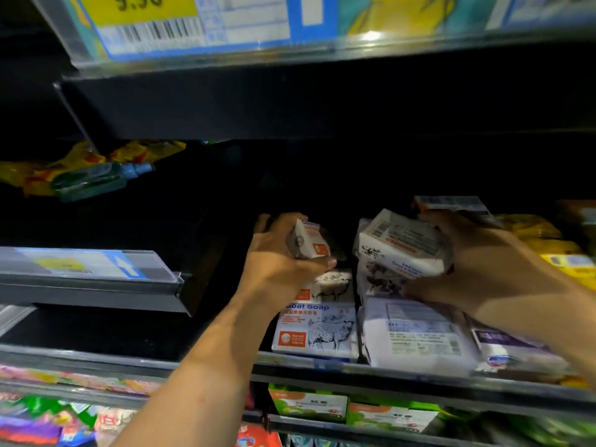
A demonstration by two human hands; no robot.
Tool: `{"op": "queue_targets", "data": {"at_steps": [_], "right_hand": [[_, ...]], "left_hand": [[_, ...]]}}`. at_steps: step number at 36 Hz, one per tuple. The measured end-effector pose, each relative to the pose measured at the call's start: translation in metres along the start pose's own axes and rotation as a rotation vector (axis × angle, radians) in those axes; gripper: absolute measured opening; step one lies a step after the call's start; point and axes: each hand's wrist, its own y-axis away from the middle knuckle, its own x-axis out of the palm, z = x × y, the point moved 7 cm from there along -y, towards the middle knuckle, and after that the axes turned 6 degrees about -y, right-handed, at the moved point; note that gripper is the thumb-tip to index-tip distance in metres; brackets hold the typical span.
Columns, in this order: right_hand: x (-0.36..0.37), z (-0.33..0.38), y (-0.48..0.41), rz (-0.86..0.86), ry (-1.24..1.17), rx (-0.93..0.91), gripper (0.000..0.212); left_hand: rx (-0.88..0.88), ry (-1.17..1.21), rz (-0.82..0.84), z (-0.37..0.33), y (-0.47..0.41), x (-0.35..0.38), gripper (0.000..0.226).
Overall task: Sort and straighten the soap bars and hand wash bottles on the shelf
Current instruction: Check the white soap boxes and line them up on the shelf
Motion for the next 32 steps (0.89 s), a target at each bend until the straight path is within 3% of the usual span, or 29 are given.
{"op": "queue_targets", "data": {"at_steps": [2,8,12,17,25,32], "right_hand": [[-0.001,0.0,0.001,-0.005,-0.007,-0.008,0.103],[-0.006,0.0,0.013,-0.038,-0.038,-0.041,0.082],[-0.004,-0.008,0.03,0.046,-0.342,-0.008,0.069],[-0.025,-0.013,0.052,-0.042,-0.194,-0.007,0.075],[-0.071,-0.026,0.103,-0.088,-0.169,0.066,0.086],[-0.118,-0.086,0.152,-0.164,-0.184,0.107,0.07]], "left_hand": [[0.012,-0.031,-0.035,-0.002,0.006,-0.007,0.055],[-0.067,0.024,-0.154,-0.011,0.04,-0.019,0.055],[-0.041,-0.064,-0.229,-0.023,0.067,-0.026,0.061],[-0.063,-0.059,-0.287,-0.048,0.098,-0.045,0.061],[-0.001,0.098,-0.139,-0.105,0.133,-0.034,0.054],[0.088,0.043,-0.043,-0.166,0.131,0.016,0.072]]}}
